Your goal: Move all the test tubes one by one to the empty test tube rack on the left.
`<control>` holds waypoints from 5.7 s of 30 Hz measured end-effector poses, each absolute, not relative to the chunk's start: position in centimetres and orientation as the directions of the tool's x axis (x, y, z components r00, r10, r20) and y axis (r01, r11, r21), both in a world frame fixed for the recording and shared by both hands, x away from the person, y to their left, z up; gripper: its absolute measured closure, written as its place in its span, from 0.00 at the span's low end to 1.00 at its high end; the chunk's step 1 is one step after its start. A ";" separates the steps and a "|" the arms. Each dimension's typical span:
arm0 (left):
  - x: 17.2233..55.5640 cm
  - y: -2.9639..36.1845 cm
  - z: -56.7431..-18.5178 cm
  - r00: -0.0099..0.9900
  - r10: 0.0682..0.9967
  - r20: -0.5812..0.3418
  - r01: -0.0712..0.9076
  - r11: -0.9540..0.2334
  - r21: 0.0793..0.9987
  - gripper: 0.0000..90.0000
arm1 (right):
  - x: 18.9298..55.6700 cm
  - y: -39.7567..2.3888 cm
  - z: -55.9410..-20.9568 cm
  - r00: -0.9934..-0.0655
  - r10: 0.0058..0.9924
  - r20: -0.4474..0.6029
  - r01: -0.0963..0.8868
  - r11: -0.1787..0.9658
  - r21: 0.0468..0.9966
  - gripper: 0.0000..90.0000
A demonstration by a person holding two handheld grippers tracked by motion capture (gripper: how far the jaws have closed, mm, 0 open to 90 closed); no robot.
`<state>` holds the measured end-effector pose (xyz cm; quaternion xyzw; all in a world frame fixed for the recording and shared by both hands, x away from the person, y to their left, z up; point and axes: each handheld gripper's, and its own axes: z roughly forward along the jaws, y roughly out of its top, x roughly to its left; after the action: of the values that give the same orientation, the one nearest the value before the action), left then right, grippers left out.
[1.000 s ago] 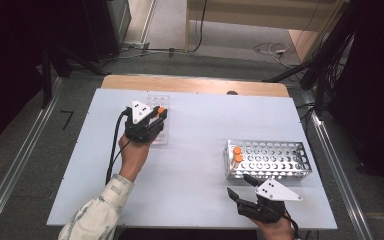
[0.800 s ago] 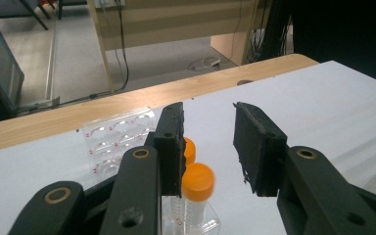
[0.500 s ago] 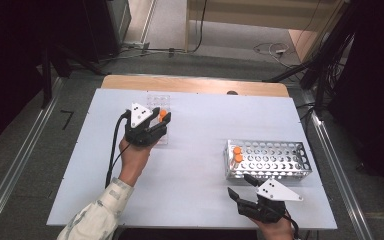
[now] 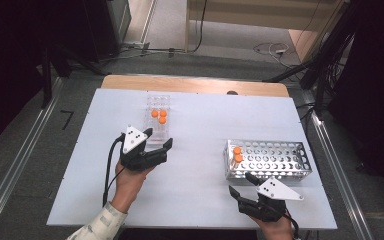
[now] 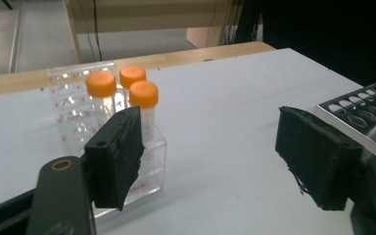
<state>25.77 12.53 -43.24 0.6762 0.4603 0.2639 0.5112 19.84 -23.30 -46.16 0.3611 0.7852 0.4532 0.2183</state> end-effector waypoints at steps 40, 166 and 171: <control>22.9 12.9 -46.8 0.438 0.895 -0.085 0.383 -0.101 0.918 0.22 | 23.8 -22.0 -46.9 -0.537 0.842 -0.048 0.332 0.264 0.906 0.78; 23.7 12.3 -41.5 0.564 0.815 -0.129 0.317 -0.070 0.946 0.78 | 19.5 -20.2 -44.8 -0.724 0.690 0.009 0.312 0.316 0.896 0.35; 24.4 13.4 -40.6 0.529 0.840 -0.122 0.308 -0.056 0.950 0.78 | 19.5 -21.8 -44.8 -0.696 0.717 0.016 0.327 0.297 0.897 0.35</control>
<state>24.41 13.41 -40.57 0.6843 0.4192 0.2444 0.5443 19.46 -21.76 -44.80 0.3346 0.7802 0.4895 0.1995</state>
